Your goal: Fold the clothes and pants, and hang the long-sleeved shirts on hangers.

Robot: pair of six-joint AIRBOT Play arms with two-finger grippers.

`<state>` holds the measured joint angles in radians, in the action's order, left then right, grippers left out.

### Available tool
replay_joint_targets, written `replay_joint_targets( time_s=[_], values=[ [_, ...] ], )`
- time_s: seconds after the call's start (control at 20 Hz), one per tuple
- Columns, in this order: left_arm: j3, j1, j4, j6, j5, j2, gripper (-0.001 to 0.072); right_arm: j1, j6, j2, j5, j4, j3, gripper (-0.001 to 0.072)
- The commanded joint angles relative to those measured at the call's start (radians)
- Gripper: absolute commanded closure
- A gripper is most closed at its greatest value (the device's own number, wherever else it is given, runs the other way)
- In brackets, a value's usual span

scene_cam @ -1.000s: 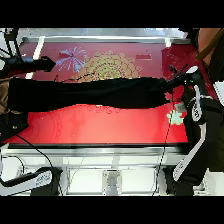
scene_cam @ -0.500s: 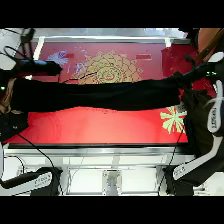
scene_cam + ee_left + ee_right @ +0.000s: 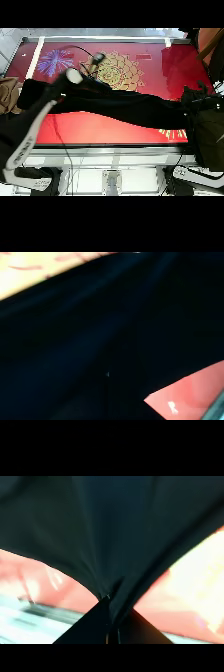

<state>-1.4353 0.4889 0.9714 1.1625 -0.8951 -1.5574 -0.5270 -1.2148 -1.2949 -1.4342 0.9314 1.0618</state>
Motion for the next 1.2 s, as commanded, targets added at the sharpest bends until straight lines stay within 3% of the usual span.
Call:
replay_joint_targets(
  time_s=[0.0, 0.3, 0.5, 0.75, 1.15],
  values=[
    [-0.041, 0.120, -0.050, 0.009, 0.058, -0.170, 0.0692, -0.019, 0.048, 0.100, 0.050, -0.200, -0.008, 0.0697],
    [-0.226, 0.165, -0.068, 0.032, 0.058, -0.370, 0.0692, 0.178, -0.012, 0.088, 0.153, -0.258, 0.233, 0.0698],
    [-0.241, 0.147, -0.031, 0.042, 0.044, -0.370, 0.0692, 0.362, -0.044, 0.024, 0.230, -0.258, 0.340, 0.0698],
    [-0.241, -0.011, 0.147, 0.043, -0.042, -0.151, 0.0692, 0.600, -0.094, -0.126, 0.340, -0.258, 0.464, 0.0698],
    [-0.241, -0.403, 0.158, 0.042, -0.185, 0.257, 0.0691, 1.015, -0.188, -0.504, 0.608, -0.281, 0.631, 0.0698]
  ],
)
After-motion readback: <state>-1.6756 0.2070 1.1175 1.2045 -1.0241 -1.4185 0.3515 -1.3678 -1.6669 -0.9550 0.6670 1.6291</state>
